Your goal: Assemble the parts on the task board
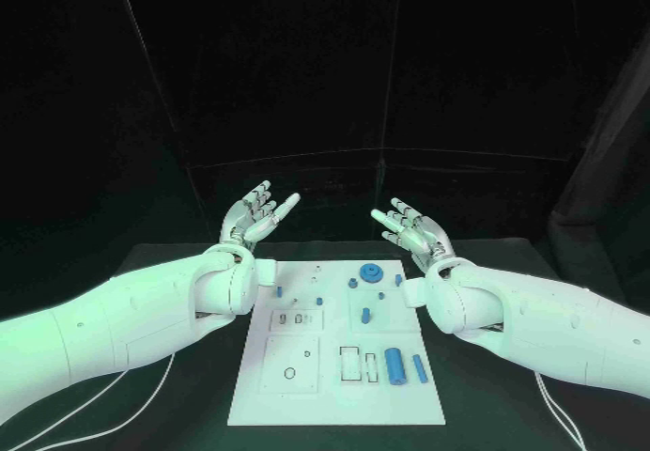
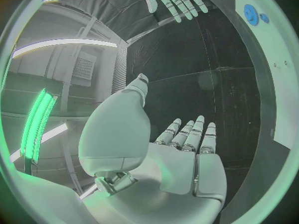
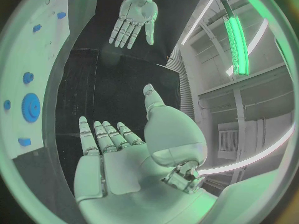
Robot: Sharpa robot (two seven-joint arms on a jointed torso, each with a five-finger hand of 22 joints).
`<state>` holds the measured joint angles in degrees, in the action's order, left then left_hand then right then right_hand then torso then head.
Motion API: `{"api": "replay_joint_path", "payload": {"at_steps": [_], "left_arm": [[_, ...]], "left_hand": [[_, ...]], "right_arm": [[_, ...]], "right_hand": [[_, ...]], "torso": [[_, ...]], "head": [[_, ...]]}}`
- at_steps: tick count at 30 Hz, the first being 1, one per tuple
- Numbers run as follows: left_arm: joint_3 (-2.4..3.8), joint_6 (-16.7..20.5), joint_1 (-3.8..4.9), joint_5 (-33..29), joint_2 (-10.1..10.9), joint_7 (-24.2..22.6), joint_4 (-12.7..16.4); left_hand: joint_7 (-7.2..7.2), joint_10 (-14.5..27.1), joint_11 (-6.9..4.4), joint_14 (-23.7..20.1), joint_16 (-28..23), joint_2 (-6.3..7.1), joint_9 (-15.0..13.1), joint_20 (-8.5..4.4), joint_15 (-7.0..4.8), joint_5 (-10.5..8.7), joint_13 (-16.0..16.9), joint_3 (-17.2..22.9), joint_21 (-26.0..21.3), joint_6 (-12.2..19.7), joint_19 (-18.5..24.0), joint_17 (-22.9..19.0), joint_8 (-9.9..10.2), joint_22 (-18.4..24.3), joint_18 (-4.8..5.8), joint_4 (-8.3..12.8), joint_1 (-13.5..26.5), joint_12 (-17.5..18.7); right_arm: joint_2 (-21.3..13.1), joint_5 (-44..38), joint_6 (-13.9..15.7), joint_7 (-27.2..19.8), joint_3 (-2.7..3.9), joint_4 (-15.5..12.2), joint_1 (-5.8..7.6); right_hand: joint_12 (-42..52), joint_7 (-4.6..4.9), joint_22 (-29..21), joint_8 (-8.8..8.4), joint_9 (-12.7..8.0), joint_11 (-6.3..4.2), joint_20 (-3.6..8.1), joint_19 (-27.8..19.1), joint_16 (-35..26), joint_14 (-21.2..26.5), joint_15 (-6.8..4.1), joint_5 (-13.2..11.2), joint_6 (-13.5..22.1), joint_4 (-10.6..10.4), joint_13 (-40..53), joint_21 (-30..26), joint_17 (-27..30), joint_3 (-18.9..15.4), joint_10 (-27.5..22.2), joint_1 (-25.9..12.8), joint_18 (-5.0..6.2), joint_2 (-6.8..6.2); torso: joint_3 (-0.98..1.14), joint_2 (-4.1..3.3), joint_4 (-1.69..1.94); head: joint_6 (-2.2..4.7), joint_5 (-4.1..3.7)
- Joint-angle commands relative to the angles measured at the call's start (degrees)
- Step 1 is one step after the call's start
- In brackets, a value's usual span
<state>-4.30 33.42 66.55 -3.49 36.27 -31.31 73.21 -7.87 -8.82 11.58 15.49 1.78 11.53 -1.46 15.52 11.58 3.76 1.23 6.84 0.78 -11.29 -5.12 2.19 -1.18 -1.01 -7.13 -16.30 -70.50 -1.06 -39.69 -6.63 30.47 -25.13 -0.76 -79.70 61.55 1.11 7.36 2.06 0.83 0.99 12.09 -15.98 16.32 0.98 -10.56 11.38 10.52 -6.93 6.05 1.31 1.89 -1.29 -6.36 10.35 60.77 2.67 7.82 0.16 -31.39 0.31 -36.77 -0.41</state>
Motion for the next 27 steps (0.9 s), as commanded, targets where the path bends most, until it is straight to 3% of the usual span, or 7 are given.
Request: {"api": "replay_joint_path", "payload": {"at_steps": [1, 8, 11, 12, 16, 21, 27], "left_arm": [[-0.26, -6.8, 0.54, -1.8, -0.7, -3.8, -1.4], [-0.34, -7.1, 0.67, -1.9, -0.8, -3.9, -1.7], [-0.34, -7.1, 0.67, -1.9, -0.8, -3.9, -1.7], [-0.40, -8.3, 0.57, -1.9, 0.8, -3.3, -1.5], [-0.42, -8.5, 0.54, -0.3, 1.6, -3.3, -0.9], [-0.42, -8.2, 0.53, 2.9, 2.5, -3.7, -0.3], [-0.42, -9.0, 0.53, 4.0, 4.7, -4.1, 1.8]], "left_hand": [[-6.38, -0.6, 0.84, 1.2, 0.5, 0.36, -0.2, 0.94, 0.32, 0.31, 0.1, 0.2, 0.3, -0.9, -0.4, 0.2, -0.4, -0.1, -1.37, -0.8, -2.8, -0.3], [-6.63, -1.0, 1.07, 1.8, 0.6, 0.17, -0.2, 1.03, 0.42, 0.25, 0.2, 0.3, 0.4, -1.3, -0.5, 0.3, -0.5, -0.2, -1.43, -0.8, -2.8, -0.4], [-6.79, -1.3, 1.22, 2.1, 0.7, -0.01, -0.3, 1.07, 0.49, 0.20, 0.2, 0.4, 0.5, -1.6, -0.6, 0.3, -0.5, -0.2, -1.43, -0.8, -2.9, -0.4], [-6.85, -1.5, 1.28, 2.3, 0.7, -0.08, -0.3, 1.08, 0.52, 0.19, 0.3, 0.5, 0.5, -1.7, -0.7, 0.4, -0.6, -0.2, -1.43, -0.8, -3.0, -0.4], [-7.95, -4.4, 2.38, 6.5, 1.7, -0.35, -0.5, 1.23, 1.35, 0.16, 0.6, 1.2, 1.2, -3.8, -2.5, 1.0, -1.0, -0.6, -0.86, -0.6, -3.4, -0.9], [-9.06, -16.6, 3.82, 21.0, 5.8, -2.23, -1.4, 1.30, 2.54, -0.05, 1.8, 2.6, 4.9, -11.3, -11.5, 2.9, -2.7, -2.6, 0.39, -0.6, -3.2, -3.5], [-7.54, -40.1, 0.98, 36.1, 10.1, -6.26, -2.9, 1.01, -1.30, -0.46, 3.0, 4.2, 14.1, -29.0, -35.1, 4.1, -6.5, -6.2, -3.17, 2.2, -4.3, -8.5]], "right_arm": [[0.9, -7.2, -12.3, 3.4, -0.09, 1.9, 0.45], [2.2, -10.3, -18.0, 5.1, -0.27, 4.6, 0.88], [2.4, -10.6, -18.6, 5.2, -0.29, 4.9, 0.93], [0.2, -18.8, -11.2, 2.5, -0.27, 6.1, 0.93], [-0.2, -21.5, -8.3, 2.0, -0.25, 6.2, 0.94], [-1.0, -25.1, -6.3, 2.1, -0.21, 6.2, 1.00], [-1.6, -31.0, -6.2, 3.1, -0.19, 6.4, 2.01]], "right_hand": [[0.5, 7.74, 0.4, 0.48, 0.3, 1.03, -0.84, 2.2, 0.6, -1.6, 1.03, -0.1, -2.1, 2.9, 0.3, 0.7, -0.2, 0.2, 1.9, 5.5, 1.14, -0.32], [4.3, 6.78, 3.0, 2.26, 1.5, 2.82, -0.50, 21.2, 5.7, -26.3, 1.81, 1.5, -13.3, 6.3, 2.1, 6.1, -2.3, 0.8, 23.2, 10.4, 4.86, -0.68], [6.0, 6.48, 3.1, 2.94, 1.8, 2.09, -0.62, 23.8, 7.0, -34.5, 1.01, 1.6, -18.9, 6.9, 2.4, 7.2, -2.4, 0.8, 32.6, 11.3, 5.79, -0.56], [6.5, 6.77, 3.1, 3.41, 2.1, 1.49, -0.60, 24.6, 7.2, -36.0, 0.53, 1.6, -21.6, 7.1, 2.5, 7.5, -2.4, 0.8, 35.1, 11.7, 6.23, -0.49], [6.9, 6.91, 3.1, 4.75, 2.7, 0.01, -0.55, 27.7, 7.4, -40.3, -0.88, 2.8, -30.9, 7.8, 2.4, 8.8, -2.4, 0.9, 39.4, 12.5, 7.62, -0.29], [6.6, 6.05, 3.0, 5.41, 2.9, -1.15, 0.27, 31.4, 7.2, -45.4, -2.21, 3.6, -39.8, 8.8, 2.3, 10.0, -2.3, 1.3, 43.6, 13.1, 7.98, 0.17], [6.0, 5.20, 2.8, 5.22, 2.9, -2.58, 2.19, 36.5, 7.3, -52.3, -4.16, 2.5, -45.7, 10.0, 2.3, 11.7, -2.5, 1.7, 48.9, 13.1, 8.04, 1.03]], "torso": [[0.01, 0.00, 0.01], [0.01, 0.00, 0.01], [0.01, 0.00, 0.01], [0.02, -0.59, -0.05], [0.04, -0.97, -0.14], [0.02, -1.62, 0.18], [-0.04, -3.05, 0.33]], "head": [[0.00, 0.00], [0.00, 0.00], [0.00, 0.00], [-0.38, -0.20], [-0.67, -0.22], [-0.47, -0.27], [-0.28, -0.41]]}}
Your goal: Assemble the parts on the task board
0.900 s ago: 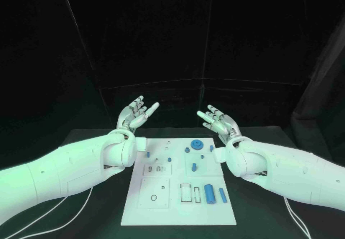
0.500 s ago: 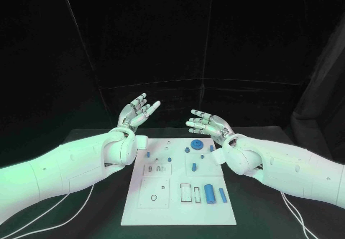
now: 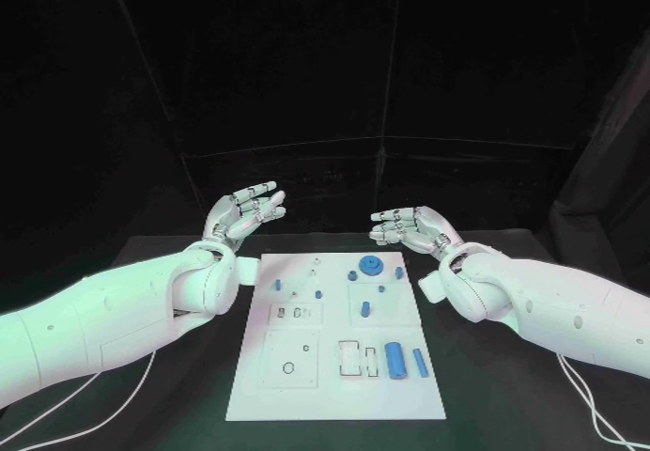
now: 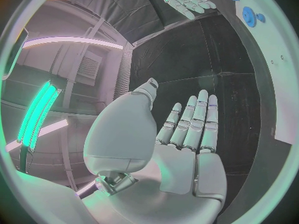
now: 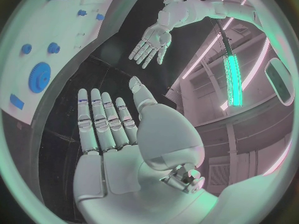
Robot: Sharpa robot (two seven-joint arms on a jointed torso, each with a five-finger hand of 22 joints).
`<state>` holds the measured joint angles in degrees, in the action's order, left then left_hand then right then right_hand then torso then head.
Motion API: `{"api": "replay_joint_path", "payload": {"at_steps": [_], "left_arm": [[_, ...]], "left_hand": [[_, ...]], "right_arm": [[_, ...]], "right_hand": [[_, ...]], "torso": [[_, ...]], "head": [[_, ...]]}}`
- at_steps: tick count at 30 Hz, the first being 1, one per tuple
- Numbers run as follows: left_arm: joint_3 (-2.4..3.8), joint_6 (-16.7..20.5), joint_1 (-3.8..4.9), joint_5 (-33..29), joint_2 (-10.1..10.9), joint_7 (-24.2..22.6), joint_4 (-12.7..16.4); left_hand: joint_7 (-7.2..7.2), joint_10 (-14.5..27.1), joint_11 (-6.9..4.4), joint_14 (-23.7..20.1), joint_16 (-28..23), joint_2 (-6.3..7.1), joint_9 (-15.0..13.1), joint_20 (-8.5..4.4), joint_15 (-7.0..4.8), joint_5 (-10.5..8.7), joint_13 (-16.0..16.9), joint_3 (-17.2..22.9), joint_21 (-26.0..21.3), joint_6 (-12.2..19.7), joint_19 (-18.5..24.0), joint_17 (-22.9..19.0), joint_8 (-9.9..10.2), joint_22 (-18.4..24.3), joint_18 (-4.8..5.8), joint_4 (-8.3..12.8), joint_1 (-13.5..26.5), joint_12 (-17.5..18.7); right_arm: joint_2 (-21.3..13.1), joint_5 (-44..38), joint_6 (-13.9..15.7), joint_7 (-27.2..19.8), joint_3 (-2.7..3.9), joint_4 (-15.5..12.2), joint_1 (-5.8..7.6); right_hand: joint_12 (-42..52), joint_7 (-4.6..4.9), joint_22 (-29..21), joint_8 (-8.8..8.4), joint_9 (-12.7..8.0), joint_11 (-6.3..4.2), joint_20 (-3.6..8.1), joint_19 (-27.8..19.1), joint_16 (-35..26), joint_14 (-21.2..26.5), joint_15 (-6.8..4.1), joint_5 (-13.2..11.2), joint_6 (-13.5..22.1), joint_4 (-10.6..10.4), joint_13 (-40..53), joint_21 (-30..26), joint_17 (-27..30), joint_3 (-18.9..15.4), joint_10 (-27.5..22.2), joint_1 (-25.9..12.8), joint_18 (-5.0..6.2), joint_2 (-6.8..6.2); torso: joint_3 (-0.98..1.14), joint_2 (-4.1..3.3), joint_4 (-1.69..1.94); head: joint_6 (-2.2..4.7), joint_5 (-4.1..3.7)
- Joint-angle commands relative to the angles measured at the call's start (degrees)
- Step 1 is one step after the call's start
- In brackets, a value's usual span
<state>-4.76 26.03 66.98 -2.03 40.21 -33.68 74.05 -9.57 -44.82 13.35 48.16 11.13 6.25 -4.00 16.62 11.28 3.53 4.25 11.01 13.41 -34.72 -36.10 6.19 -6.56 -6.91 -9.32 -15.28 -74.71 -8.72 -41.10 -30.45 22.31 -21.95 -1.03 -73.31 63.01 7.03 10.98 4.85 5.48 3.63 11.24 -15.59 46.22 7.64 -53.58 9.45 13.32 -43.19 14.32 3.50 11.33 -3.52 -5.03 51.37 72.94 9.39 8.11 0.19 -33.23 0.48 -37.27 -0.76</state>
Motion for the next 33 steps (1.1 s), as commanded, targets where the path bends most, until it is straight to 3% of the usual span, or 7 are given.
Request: {"api": "replay_joint_path", "payload": {"at_steps": [1, 3, 7, 16, 22, 27, 33], "left_arm": [[0.04, -1.8, 0.11, 2.6, 1.2, -1.7, 1.4], [0.04, -2.5, 0.11, 2.7, 2.2, -1.7, 2.5], [0.04, -3.9, 0.11, 2.9, 4.3, -1.5, 5.3], [0.03, -6.9, 0.09, 3.1, 8.3, -0.8, 11.7], [0.03, -7.6, 0.08, 3.1, 9.2, -0.3, 14.3], [0.03, -8.0, 0.08, 3.1, 9.6, 0.0, 15.6], [0.03, -8.3, 0.08, 3.1, 10.1, 0.3, 16.6]], "left_hand": [[-5.70, -5.1, -1.03, 4.3, 0.9, -1.19, -0.5, -0.17, -1.25, -0.23, -0.1, 0.0, 1.7, -7.3, -4.9, 0.1, -1.5, -0.3, -1.13, 1.6, -0.1, -1.0], [-5.02, -7.8, -1.73, 7.2, 1.5, -1.70, -0.7, -0.75, -2.03, -0.22, -0.2, 0.0, 2.4, -11.9, -7.4, 0.3, -2.4, -0.3, -1.33, 3.0, -0.6, -1.4], [-3.63, -13.7, -3.48, 12.9, 2.8, -2.62, -0.8, -2.51, -3.92, -0.20, 0.1, 0.3, 3.9, -16.4, -12.2, 1.4, -3.4, -0.3, -1.37, 5.4, -1.6, -2.6], [-2.74, -17.7, -4.60, 16.2, 2.4, -3.18, -0.1, -3.63, -5.06, -0.20, -0.2, 0.9, 3.9, -19.2, -15.3, 2.6, -2.9, 0.4, -1.34, 7.4, -1.7, -1.6], [-2.81, -17.8, -4.50, 16.1, 1.9, -3.02, 0.0, -3.63, -4.97, -0.22, -0.3, 1.0, 3.5, -19.3, -15.4, 2.7, -2.5, 0.7, -1.28, 7.9, -1.7, -1.0], [-2.91, -17.7, -4.40, 16.0, 1.5, -3.01, 0.1, -3.57, -4.88, -0.22, -0.4, 1.0, 3.3, -19.2, -15.4, 2.8, -2.2, 1.0, -1.26, 8.0, -1.5, -0.6], [-2.99, -17.7, -4.34, 15.9, 1.3, -3.01, 0.2, -3.53, -4.83, -0.22, -0.4, 1.0, 3.1, -19.2, -15.4, 2.8, -2.0, 1.1, -1.26, 8.1, -1.4, -0.3]], "right_arm": [[-0.2, -8.2, 1.9, 0.2, 0.08, 0.0, 0.74], [-0.3, -11.2, 1.6, 1.0, 0.10, 0.1, 1.29], [-0.4, -19.3, 0.7, 3.8, 0.12, 0.2, 2.57], [0.3, -43.4, -4.1, 13.5, 0.48, -0.5, 5.52], [1.8, -56.5, -7.9, 19.2, 1.05, -0.8, 6.19], [2.7, -62.4, -10.4, 22.0, 1.17, -0.9, 6.71], [3.3, -65.3, -12.0, 23.4, 1.21, -1.2, 7.00]], "right_hand": [[0.0, 1.45, 0.1, 0.54, 0.3, -1.93, 2.11, 7.3, 0.7, -10.2, -2.53, -0.4, -10.0, 1.9, 0.1, 2.5, -0.4, 0.4, 8.5, 0.9, 1.30, 0.81], [-0.2, 1.01, 0.2, 0.38, 0.2, -2.52, 3.11, 9.6, 1.0, -13.0, -3.50, -0.7, -11.4, 2.2, 0.1, 3.5, -0.5, 0.7, 10.6, 1.3, 1.25, 1.03], [-0.7, 0.29, 0.9, 0.13, 0.3, -3.65, 5.10, 13.8, 1.7, -18.1, -5.30, -0.7, -13.4, 2.3, 0.2, 5.6, -1.1, 1.6, 14.3, 2.6, 1.24, 0.82], [-2.2, -1.21, 4.6, -0.50, 0.2, -5.88, 9.45, 23.3, 6.2, -30.1, -8.84, 0.3, -16.4, 2.3, 0.2, 13.7, -4.6, 2.5, 18.8, 4.0, 1.14, -1.59], [-3.4, -1.77, 7.7, -1.53, 0.2, -6.31, 10.87, 25.9, 12.8, -32.8, -9.59, -0.7, -17.2, 2.2, 0.2, 19.3, -9.3, 2.4, 18.3, 2.3, 0.94, -2.56], [-3.5, -1.96, 10.2, -1.80, 0.1, -6.38, 11.21, 26.7, 20.7, -33.1, -9.69, -1.0, -16.9, 2.1, 0.2, 23.6, -14.0, 2.8, 17.0, 1.6, 0.97, -2.84], [-3.3, -2.07, 13.8, -1.79, 0.2, -6.35, 11.05, 27.0, 30.0, -32.5, -9.93, -1.3, -16.5, 2.1, 0.3, 29.4, -19.4, 3.4, 15.7, 1.0, 0.87, -2.94]], "torso": [[-0.09, -1.44, 0.19], [-0.12, -1.87, 0.24], [-0.24, -3.01, 0.42], [-0.41, -5.44, 1.08], [-0.50, -6.77, 1.56], [-0.56, -7.85, 1.76], [-0.61, -8.51, 1.87]], "head": [[0.32, -0.10], [0.36, -0.19], [0.75, -0.43], [1.33, -1.14], [1.76, -1.60], [2.01, -1.93], [2.17, -2.07]]}}
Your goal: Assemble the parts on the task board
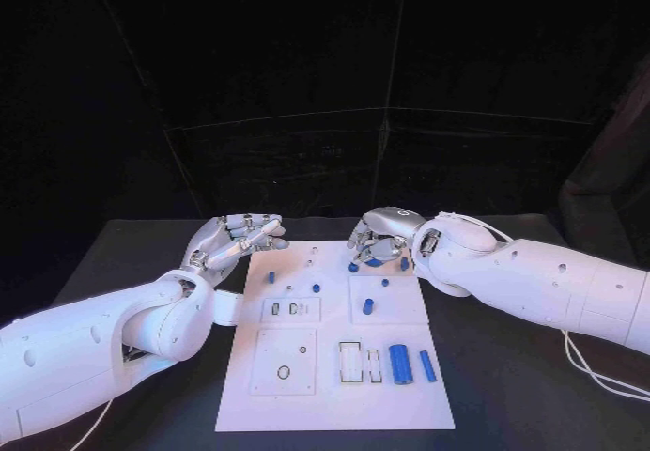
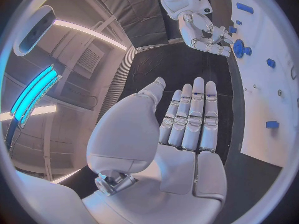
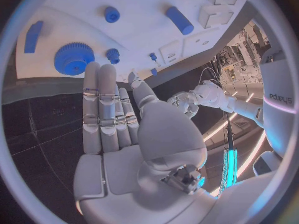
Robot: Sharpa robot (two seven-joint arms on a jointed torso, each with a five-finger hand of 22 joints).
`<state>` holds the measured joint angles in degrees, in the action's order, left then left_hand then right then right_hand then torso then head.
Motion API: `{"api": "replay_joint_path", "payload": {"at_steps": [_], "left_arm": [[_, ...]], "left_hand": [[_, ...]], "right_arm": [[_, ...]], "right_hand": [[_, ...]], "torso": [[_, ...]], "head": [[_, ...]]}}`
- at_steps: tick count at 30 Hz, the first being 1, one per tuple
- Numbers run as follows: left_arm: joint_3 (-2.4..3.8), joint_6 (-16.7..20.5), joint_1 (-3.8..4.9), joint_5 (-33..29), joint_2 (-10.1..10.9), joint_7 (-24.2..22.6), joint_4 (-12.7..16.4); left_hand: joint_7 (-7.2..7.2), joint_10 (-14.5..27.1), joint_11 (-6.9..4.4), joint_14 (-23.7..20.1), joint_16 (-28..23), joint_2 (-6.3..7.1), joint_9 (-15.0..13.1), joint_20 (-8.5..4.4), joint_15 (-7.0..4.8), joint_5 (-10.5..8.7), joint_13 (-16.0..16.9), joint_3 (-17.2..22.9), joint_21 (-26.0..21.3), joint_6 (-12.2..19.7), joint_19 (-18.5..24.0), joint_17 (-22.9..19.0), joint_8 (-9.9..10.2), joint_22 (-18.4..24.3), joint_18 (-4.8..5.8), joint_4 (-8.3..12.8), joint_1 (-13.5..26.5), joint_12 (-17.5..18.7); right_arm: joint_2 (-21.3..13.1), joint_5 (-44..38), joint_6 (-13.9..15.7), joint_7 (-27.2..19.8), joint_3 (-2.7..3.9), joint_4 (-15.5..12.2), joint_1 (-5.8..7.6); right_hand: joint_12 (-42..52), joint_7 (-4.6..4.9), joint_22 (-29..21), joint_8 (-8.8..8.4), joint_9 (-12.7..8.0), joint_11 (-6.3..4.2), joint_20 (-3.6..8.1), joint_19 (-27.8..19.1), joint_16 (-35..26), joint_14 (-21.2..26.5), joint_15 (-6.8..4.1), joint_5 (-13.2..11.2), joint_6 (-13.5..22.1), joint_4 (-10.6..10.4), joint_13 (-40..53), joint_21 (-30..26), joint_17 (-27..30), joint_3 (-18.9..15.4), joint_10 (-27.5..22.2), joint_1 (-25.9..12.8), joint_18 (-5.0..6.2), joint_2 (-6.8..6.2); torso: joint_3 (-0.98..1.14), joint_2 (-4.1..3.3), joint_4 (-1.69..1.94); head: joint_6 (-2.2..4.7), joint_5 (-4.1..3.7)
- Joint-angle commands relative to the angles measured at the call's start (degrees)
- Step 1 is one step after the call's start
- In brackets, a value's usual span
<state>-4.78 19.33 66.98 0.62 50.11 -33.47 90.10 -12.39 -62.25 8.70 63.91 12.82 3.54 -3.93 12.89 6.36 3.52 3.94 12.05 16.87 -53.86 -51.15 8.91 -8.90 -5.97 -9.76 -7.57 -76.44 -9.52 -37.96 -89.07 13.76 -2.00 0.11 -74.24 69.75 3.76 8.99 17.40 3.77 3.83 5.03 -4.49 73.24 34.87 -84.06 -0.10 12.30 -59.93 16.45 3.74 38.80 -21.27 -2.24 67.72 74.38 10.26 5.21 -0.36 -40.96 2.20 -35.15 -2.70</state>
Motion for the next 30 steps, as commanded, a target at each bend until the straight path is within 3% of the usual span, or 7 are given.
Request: {"api": "replay_joint_path", "payload": {"at_steps": [1, 5, 13, 18, 27, 30], "left_arm": [[0.04, -1.6, 0.08, 0.5, 0.4, 0.2, 0.7], [0.05, -1.6, 0.09, 0.5, 0.8, 0.3, 1.4], [0.05, -1.8, 0.10, 0.5, 1.2, 0.6, 1.8], [0.05, -1.9, 0.11, 0.5, 1.3, 0.8, 2.0], [0.05, -2.0, 0.12, 0.5, 1.4, 1.0, 2.1], [0.05, -2.0, 0.14, 0.5, 1.6, 1.1, 2.1]], "left_hand": [[-0.17, -0.3, 0.31, 0.1, -0.4, -0.30, 0.1, 0.20, 0.10, -0.22, -0.1, -0.1, -0.3, -0.1, -0.3, 0.1, 0.3, 0.1, -0.82, 0.4, 0.3, 0.5], [-0.23, -0.3, 0.36, 0.1, -0.5, -0.27, 0.1, 0.23, 0.13, -0.22, -0.1, -0.1, -0.4, -0.1, -0.3, 0.1, 0.4, 0.2, -0.82, 0.5, 0.4, 0.6], [-0.30, -0.2, 0.42, 0.1, -0.6, -0.24, 0.1, 0.26, 0.18, -0.22, -0.1, -0.1, -0.5, 0.0, -0.3, 0.1, 0.5, 0.3, -0.81, 0.6, 0.5, 0.8], [-0.34, -0.2, 0.45, 0.1, -0.7, -0.22, 0.1, 0.28, 0.20, -0.23, -0.1, -0.1, -0.5, 0.0, -0.3, 0.2, 0.6, 0.3, -0.81, 0.6, 0.6, 0.8], [-0.41, -0.2, 0.51, 0.0, -0.8, -0.21, 0.2, 0.31, 0.24, -0.23, -0.1, -0.2, -0.6, 0.0, -0.3, 0.2, 0.7, 0.4, -0.81, 0.7, 0.7, 1.0], [-0.43, -0.2, 0.53, 0.0, -0.9, -0.20, 0.2, 0.32, 0.25, -0.23, -0.1, -0.2, -0.7, 0.0, -0.3, 0.2, 0.7, 0.4, -0.81, 0.7, 0.7, 1.0]], "right_arm": [[0.3, -7.0, -3.8, 3.6, 0.07, -0.3, 0.31], [0.5, -7.9, -4.8, 4.3, 0.08, -0.2, 0.44], [1.2, -8.4, -5.9, 4.5, 0.08, 0.2, 0.50], [1.8, -8.5, -6.4, 4.4, 0.08, 0.7, 0.51], [2.8, -8.4, -7.5, 3.9, 0.07, 1.9, 0.51], [2.9, -8.3, -8.3, 3.8, 0.07, 2.0, 0.50]], "right_hand": [[0.1, -0.04, 2.2, -0.06, 0.0, -0.16, -0.13, -0.4, 4.5, -1.5, -0.38, -0.3, 0.3, 0.0, 0.1, 3.4, -2.8, 0.8, -0.6, -0.5, 0.03, -0.05], [-0.1, -0.14, 4.7, -0.12, -0.1, -0.08, -0.47, -0.8, 12.3, -2.0, -0.35, -0.4, 0.8, 0.0, 0.0, 6.8, -10.7, 1.2, -1.5, -0.7, -0.04, -0.22], [0.0, -0.10, 11.7, -0.07, 0.0, 0.05, -0.88, -1.4, 19.3, -1.2, -0.27, -0.5, 1.1, -0.1, 0.1, 13.5, -17.3, 1.9, -1.8, -0.9, -0.63, -0.14], [0.0, -0.17, 25.1, -0.02, 0.0, -0.07, -0.96, 0.9, 29.7, -1.9, -0.26, -0.5, 1.0, 0.0, 0.1, 24.1, -28.4, 3.2, -0.6, -1.3, -2.31, 0.22], [0.0, 0.13, 29.6, -0.04, 0.0, 0.00, -1.11, 1.0, 33.0, -1.6, -0.07, -0.6, 0.9, 0.0, 0.1, 27.9, -31.5, 4.8, -0.2, -1.1, -2.78, 0.76], [-0.1, 0.26, 30.4, -0.07, 0.0, 0.10, -1.19, 0.8, 33.7, -1.4, 0.01, -1.8, 0.9, 0.0, 0.0, 28.8, -32.0, 6.0, -0.2, -0.7, -2.84, 1.33]], "torso": [[-0.07, -0.88, 0.19], [-0.14, -1.26, 0.29], [-0.22, -1.55, 0.38], [-0.17, -1.69, 0.43], [-0.17, -1.93, 0.43], [-0.18, -2.02, 0.40]], "head": [[0.07, -0.20], [0.06, -0.22], [0.04, -0.31], [0.15, -0.20], [0.02, -0.13], [-0.04, -0.05]]}}
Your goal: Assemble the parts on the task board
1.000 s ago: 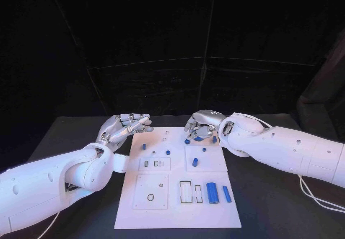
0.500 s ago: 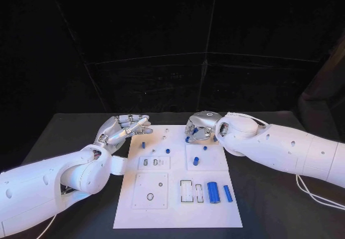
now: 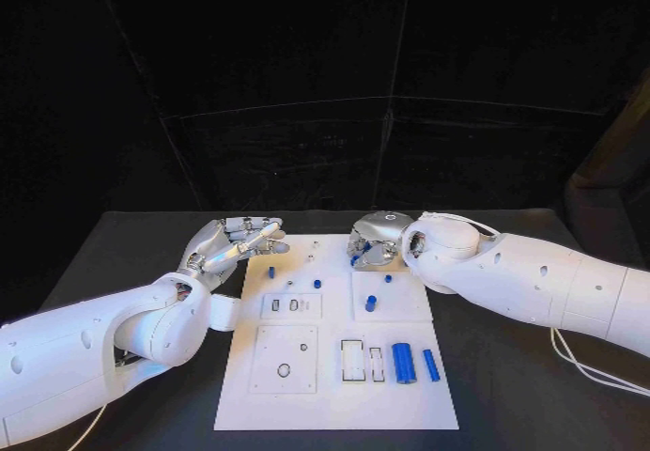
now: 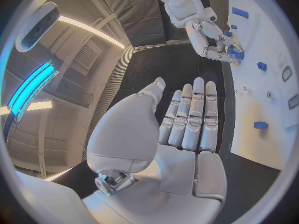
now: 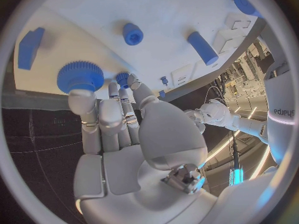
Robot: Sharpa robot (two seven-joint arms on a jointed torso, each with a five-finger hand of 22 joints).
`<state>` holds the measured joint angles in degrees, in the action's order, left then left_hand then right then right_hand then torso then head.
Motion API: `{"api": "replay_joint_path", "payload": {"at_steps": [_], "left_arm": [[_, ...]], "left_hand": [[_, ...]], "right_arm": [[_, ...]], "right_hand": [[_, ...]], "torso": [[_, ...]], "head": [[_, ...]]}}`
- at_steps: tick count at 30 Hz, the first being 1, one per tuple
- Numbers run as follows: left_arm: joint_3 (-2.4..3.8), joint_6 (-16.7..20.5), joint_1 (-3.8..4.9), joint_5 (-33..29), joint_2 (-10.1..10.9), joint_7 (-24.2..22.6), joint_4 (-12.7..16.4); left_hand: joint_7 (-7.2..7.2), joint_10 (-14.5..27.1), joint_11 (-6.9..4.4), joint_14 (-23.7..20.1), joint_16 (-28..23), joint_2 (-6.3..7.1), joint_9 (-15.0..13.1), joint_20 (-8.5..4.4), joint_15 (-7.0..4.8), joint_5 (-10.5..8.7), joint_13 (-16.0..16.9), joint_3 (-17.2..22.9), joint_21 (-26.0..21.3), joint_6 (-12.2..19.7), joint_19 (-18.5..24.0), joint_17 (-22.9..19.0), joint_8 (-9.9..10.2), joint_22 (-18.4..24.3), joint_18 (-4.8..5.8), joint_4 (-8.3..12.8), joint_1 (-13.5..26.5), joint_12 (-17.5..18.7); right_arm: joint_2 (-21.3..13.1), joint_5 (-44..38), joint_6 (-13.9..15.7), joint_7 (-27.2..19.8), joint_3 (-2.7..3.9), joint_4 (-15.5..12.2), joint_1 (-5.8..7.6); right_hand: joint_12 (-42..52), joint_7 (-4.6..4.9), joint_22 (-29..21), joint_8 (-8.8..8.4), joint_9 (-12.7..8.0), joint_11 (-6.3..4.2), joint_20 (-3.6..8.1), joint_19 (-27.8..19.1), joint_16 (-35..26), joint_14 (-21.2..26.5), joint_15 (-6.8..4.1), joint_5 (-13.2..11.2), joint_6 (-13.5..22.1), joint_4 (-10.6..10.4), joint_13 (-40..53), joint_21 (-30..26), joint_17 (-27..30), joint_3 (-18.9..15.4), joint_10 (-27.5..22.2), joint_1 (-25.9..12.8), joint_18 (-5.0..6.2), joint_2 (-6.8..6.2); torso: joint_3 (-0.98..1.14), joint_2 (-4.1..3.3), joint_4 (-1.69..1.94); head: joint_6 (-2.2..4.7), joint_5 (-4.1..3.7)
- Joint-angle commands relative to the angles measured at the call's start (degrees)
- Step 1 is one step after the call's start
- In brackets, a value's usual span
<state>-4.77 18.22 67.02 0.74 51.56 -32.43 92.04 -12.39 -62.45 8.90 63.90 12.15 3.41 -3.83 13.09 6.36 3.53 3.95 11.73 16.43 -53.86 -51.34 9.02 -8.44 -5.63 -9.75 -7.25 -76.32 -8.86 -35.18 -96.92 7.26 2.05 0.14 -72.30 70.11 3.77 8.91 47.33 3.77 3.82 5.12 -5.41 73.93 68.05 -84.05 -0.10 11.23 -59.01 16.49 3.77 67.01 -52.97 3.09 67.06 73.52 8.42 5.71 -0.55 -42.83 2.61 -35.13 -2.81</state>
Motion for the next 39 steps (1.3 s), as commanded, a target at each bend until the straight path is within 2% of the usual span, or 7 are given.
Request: {"api": "replay_joint_path", "payload": {"at_steps": [1, 8, 13, 19, 27, 32, 39], "left_arm": [[0.04, -0.9, 0.11, 0.4, 0.2, 0.0, 0.2], [0.04, -0.9, 0.13, 0.4, 0.3, 0.2, 0.1], [0.04, -0.9, 0.13, 0.4, 0.3, 0.3, 0.0], [0.04, -0.9, 0.13, 0.4, 0.4, 0.3, 0.1], [0.04, -0.8, 0.14, 0.4, 0.6, 0.3, 0.2], [0.04, -0.9, 0.14, 0.4, 0.6, 0.3, 0.2], [0.05, -1.0, 0.17, 0.4, 0.6, 0.3, 0.4]], "left_hand": [[-0.44, 0.0, 0.33, 0.0, -0.2, -0.08, 0.1, 0.13, 0.25, -0.23, -0.1, 0.1, -0.2, 0.0, -0.1, 0.1, 0.3, 0.1, -0.82, 0.4, 0.6, 0.4], [-0.46, 0.0, 0.34, 0.0, -0.3, -0.07, 0.1, 0.14, 0.27, -0.23, -0.1, 0.1, -0.3, 0.0, -0.1, 0.1, 0.3, 0.1, -0.82, 0.4, 0.6, 0.4], [-0.53, 0.0, 0.41, 0.0, -0.4, -0.18, 0.1, 0.18, 0.32, -0.23, -0.1, 0.1, -0.4, 0.1, -0.1, 0.1, 0.5, 0.2, -0.82, 0.4, 0.8, 0.6], [-0.55, 0.0, 0.43, 0.0, -0.5, -0.26, 0.1, 0.20, 0.34, -0.23, -0.1, 0.1, -0.4, 0.1, -0.1, 0.2, 0.5, 0.3, -0.81, 0.4, 0.9, 0.7], [-0.56, 0.0, 0.44, 0.0, -0.6, -0.34, 0.1, 0.22, 0.35, -0.22, -0.1, 0.1, -0.4, 0.1, -0.1, 0.2, 0.6, 0.3, -0.82, 0.4, 1.0, 0.7], [-0.56, 0.0, 0.45, 0.0, -0.6, -0.38, 0.1, 0.22, 0.36, -0.22, -0.1, 0.2, -0.5, 0.1, -0.1, 0.2, 0.6, 0.3, -0.82, 0.4, 1.0, 0.8], [-0.51, 0.0, 0.42, 0.0, -0.7, -0.48, 0.1, 0.24, 0.36, -0.21, -0.1, 0.2, -0.5, 0.0, -0.2, 0.2, 0.6, 0.4, -0.83, 0.5, 0.9, 0.9]], "right_arm": [[0.1, -0.4, -2.0, -0.3, 0.04, 0.1, 0.14], [0.4, -0.3, -3.5, -0.3, 0.04, 0.4, 0.14], [0.4, -0.3, -3.2, -0.4, 0.04, 0.5, 0.14], [0.1, -0.3, 2.8, -0.8, 0.03, -0.5, 0.13], [-0.3, -0.1, 11.9, -0.8, 0.06, -2.5, 0.13], [0.9, 0.1, 14.1, 0.6, 0.08, -2.0, 0.13], [3.9, 0.1, 14.2, 1.2, 0.09, 0.6, 0.15]], "right_hand": [[-0.1, 0.37, 0.9, -0.05, 0.0, 0.01, -0.29, 0.1, 0.8, -1.4, 0.03, -1.0, -0.1, 0.0, 0.0, 0.8, -0.5, 1.0, 0.5, 0.2, -1.05, 0.93], [0.0, 0.39, 2.6, 0.07, 0.0, -0.05, -0.37, 0.0, 1.8, -1.2, 0.04, -1.4, -0.8, 0.0, 0.0, 2.3, -1.1, 3.1, 1.0, 0.4, -1.21, 1.15], [0.0, 0.45, 3.0, 0.04, 0.0, -0.06, -0.41, -0.2, 2.1, -1.1, 0.06, -1.4, -1.0, 0.0, 0.0, 2.8, -1.2, 4.0, 1.2, 0.3, -1.24, 0.90], [0.1, 0.38, 3.9, 0.15, 0.1, -0.18, -0.41, -0.4, 2.6, -1.0, -0.01, -1.4, -1.8, 0.0, 0.1, 3.7, -1.3, 6.0, 2.1, 0.1, -1.30, 0.48], [0.0, 0.29, 5.0, 0.10, 0.1, -0.31, -0.35, -0.3, 3.2, -0.9, -0.09, -1.7, -2.2, 0.0, 0.0, 4.6, -1.6, 7.9, 2.6, 0.1, -1.42, -0.12], [-0.1, 0.31, 5.4, 0.00, 0.0, -0.27, -0.37, -0.4, 3.5, -0.8, -0.07, -1.9, -2.3, -0.2, 0.0, 5.0, -1.7, 9.2, 2.6, -0.2, -1.46, -0.53], [-0.1, 0.45, 5.6, -0.11, 0.0, -0.16, -0.44, -0.6, 3.7, -0.8, 0.03, -1.9, -2.0, -0.2, 0.0, 5.3, -1.6, 10.6, 2.4, -0.5, -1.47, -1.15]], "torso": [[0.01, -0.21, 0.00], [0.01, -0.32, -0.03], [0.00, -0.38, 0.02], [0.04, -0.42, -0.03], [-0.05, -0.50, 0.10], [-0.01, -0.60, 0.13], [-0.01, -0.77, 0.14]], "head": [[0.03, 0.06], [-0.14, 0.08], [-0.15, 0.04], [-0.01, 0.07], [0.45, 0.35], [0.61, 0.52], [0.60, 0.83]]}}
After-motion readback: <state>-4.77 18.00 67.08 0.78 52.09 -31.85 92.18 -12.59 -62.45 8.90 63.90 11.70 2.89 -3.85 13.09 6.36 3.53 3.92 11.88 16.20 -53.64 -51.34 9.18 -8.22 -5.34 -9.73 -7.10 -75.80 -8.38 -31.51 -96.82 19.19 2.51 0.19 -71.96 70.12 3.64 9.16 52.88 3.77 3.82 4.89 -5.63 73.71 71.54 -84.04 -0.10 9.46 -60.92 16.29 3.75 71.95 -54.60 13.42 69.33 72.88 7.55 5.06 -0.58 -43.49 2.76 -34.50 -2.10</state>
